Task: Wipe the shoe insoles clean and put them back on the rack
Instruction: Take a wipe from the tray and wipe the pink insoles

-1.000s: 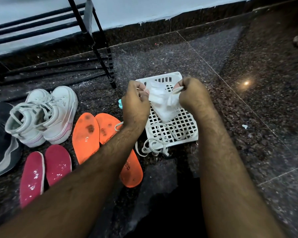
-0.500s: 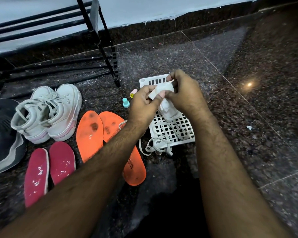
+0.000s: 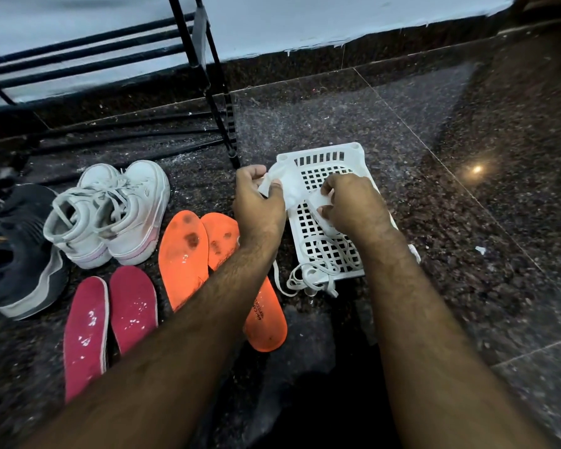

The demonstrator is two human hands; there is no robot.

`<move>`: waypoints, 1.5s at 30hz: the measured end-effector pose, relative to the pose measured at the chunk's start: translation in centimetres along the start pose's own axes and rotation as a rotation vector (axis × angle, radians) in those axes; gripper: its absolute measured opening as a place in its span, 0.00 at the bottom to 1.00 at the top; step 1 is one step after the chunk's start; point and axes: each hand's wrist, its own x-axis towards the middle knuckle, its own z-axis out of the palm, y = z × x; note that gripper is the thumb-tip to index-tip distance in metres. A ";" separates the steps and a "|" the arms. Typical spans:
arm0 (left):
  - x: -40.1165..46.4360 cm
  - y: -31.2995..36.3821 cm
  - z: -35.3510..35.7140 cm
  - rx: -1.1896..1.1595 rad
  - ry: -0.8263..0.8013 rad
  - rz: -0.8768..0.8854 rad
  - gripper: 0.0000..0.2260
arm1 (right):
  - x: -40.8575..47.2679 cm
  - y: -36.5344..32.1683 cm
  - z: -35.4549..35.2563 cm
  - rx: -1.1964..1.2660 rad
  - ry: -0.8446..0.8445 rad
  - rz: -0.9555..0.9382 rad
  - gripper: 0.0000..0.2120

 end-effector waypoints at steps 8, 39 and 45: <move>-0.4 -0.4 0.2 -0.028 -0.023 -0.009 0.09 | 0.1 0.3 -0.1 -0.104 0.053 0.043 0.23; -0.9 0.6 2.8 -0.002 -0.219 -0.006 0.06 | 0.4 0.9 -3.3 0.787 0.221 0.220 0.12; -0.8 -0.1 5.3 0.020 -0.226 0.054 0.06 | 1.1 1.5 -3.5 0.822 0.252 0.217 0.16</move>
